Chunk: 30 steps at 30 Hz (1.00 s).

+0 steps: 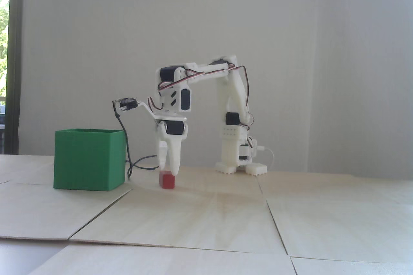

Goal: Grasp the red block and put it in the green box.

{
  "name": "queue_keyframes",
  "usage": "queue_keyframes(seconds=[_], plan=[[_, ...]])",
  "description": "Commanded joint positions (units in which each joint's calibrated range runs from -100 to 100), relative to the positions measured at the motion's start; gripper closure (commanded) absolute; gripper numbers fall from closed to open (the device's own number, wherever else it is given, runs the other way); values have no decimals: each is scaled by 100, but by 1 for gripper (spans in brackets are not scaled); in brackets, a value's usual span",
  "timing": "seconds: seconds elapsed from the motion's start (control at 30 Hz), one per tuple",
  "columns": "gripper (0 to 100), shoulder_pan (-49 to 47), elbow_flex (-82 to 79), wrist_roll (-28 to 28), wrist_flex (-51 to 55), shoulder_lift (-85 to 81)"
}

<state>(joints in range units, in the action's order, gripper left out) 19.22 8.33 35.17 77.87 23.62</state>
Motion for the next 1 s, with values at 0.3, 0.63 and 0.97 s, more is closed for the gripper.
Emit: queue_keyframes(seconds=[0.3,0.63,0.97], plan=[[72,173,1,-8,80,-163],[72,285,28,-8,-510,184],[72,261,1,-8,-510,224]])
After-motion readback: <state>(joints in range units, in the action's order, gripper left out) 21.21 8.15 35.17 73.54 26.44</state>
